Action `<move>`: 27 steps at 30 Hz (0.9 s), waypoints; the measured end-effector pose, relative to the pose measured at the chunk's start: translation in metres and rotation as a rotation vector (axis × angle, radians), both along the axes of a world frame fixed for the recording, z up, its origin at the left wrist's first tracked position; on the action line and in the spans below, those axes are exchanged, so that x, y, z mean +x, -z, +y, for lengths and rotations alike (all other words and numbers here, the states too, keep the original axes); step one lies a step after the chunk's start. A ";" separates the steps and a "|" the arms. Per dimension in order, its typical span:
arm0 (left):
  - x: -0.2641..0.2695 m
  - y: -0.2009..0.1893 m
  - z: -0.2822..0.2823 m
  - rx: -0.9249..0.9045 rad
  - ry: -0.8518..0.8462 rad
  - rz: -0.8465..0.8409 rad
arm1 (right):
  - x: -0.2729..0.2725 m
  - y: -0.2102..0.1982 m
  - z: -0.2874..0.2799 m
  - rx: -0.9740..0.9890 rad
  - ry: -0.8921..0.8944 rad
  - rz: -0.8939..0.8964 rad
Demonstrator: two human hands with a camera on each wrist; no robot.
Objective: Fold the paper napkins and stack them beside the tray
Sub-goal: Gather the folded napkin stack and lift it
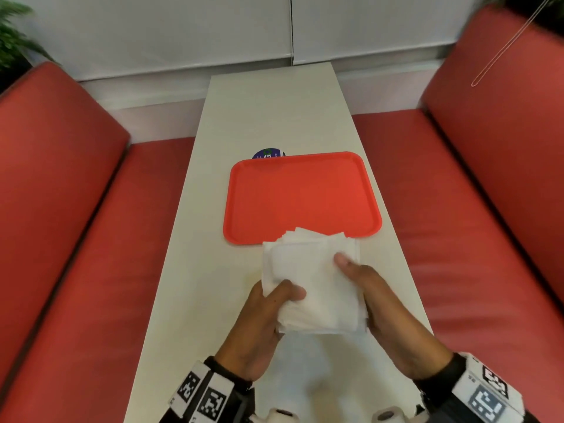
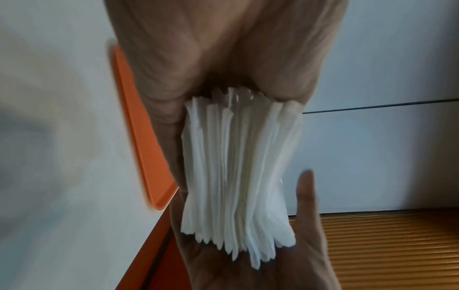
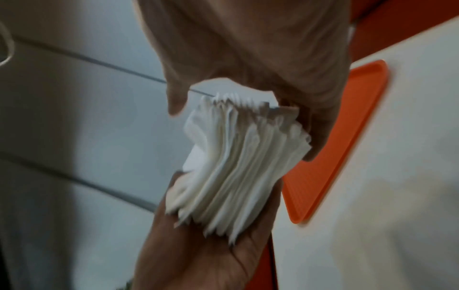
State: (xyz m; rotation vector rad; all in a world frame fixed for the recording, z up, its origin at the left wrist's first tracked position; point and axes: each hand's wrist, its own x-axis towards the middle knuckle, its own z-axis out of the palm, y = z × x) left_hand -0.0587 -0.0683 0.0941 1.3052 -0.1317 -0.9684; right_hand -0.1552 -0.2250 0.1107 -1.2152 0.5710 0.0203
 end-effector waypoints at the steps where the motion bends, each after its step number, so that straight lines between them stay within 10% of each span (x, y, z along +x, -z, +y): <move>1: 0.000 0.001 -0.004 0.017 -0.011 -0.004 | 0.000 0.005 0.000 -0.051 0.003 0.024; 27: 0.228 0.094 -0.008 0.487 -0.225 -0.327 | 0.309 0.121 -0.070 -0.165 0.164 0.115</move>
